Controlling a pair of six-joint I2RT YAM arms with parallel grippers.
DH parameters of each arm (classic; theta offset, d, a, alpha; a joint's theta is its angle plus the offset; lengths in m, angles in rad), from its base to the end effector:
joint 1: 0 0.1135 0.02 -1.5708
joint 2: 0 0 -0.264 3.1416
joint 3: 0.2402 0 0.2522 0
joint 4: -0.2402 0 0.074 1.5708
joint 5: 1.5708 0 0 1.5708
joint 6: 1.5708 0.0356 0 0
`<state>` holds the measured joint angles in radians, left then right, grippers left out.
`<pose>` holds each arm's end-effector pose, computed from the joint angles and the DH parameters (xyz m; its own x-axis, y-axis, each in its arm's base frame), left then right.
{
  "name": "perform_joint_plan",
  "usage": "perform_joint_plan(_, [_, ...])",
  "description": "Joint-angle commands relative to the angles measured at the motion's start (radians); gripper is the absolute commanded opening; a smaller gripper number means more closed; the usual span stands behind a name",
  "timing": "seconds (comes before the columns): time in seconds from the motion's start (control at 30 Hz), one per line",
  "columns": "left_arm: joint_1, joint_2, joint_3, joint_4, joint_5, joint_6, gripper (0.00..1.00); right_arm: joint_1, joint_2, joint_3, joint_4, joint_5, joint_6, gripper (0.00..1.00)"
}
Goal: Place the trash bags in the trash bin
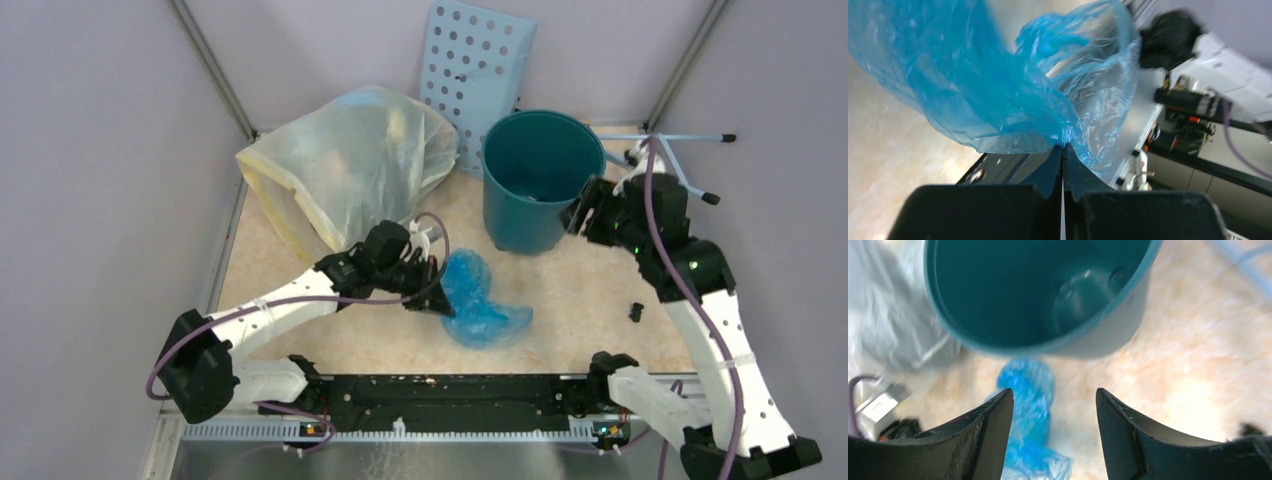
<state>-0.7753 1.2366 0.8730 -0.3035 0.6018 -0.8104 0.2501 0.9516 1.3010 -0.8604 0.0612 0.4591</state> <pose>0.1751 -0.1998 0.2679 -0.9528 0.0975 -0.2877 0.2964 0.5050 -0.8106 0.1671 0.0404 0.4152 -0.5113 0.3259 -0.7952 0.0349 0.9324 0.3597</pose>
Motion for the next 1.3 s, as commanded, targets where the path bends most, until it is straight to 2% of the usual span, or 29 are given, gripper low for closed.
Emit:
perform_joint_plan(0.0, [-0.043, -0.062, -0.15, 0.01, -0.008, 0.095, 0.0, 0.092, -0.164, -0.241, 0.008, -0.176, 0.095, 0.6])
perform_joint_plan(0.17, [-0.068, -0.08, -0.21, -0.018, -0.021, 0.115, 0.0, 0.183, -0.336, -0.483, 0.077, -0.157, 0.165, 0.55])
perform_joint_plan(0.3, [-0.082, -0.095, -0.241, -0.019, -0.031, 0.112, 0.0, 0.213, -0.401, -0.651, 0.197, -0.231, 0.164, 0.55])
perform_joint_plan(0.5, [-0.087, -0.151, -0.278, -0.02, -0.061, 0.09, 0.0, 0.348, -0.425, -0.764, 0.384, -0.266, 0.16, 0.55])
perform_joint_plan(0.63, [-0.088, -0.179, -0.295, -0.011, -0.083, 0.074, 0.0, 0.535, -0.361, -0.766, 0.421, -0.133, 0.119, 0.55])
perform_joint_plan(0.8, [-0.088, -0.162, -0.31, 0.014, -0.085, 0.048, 0.01, 0.803, -0.177, -0.725, 0.474, 0.016, 0.066, 0.58])
perform_joint_plan(0.93, [-0.089, -0.158, -0.313, 0.009, -0.106, 0.038, 0.01, 0.865, -0.041, -0.685, 0.472, 0.037, 0.048, 0.58])
perform_joint_plan(1.0, [-0.089, -0.158, -0.316, 0.006, -0.109, 0.033, 0.01, 0.872, -0.008, -0.675, 0.466, 0.044, 0.034, 0.47])
perform_joint_plan(1.03, [-0.089, -0.158, -0.319, -0.002, -0.111, 0.03, 0.01, 0.872, 0.0, -0.671, 0.463, 0.046, 0.03, 0.36])
perform_joint_plan(1.1, [-0.09, -0.156, -0.322, -0.04, -0.14, 0.022, 0.0, 0.872, -0.004, -0.657, 0.444, 0.063, 0.03, 0.04])
perform_joint_plan(1.13, [-0.091, -0.152, -0.322, -0.073, -0.165, 0.018, 0.0, 0.871, -0.011, -0.645, 0.417, 0.11, 0.042, 0.0])
perform_joint_plan(1.27, [-0.088, -0.112, -0.331, -0.204, -0.241, -0.001, 0.0, 0.871, -0.082, -0.618, 0.28, 0.273, 0.118, 0.0])
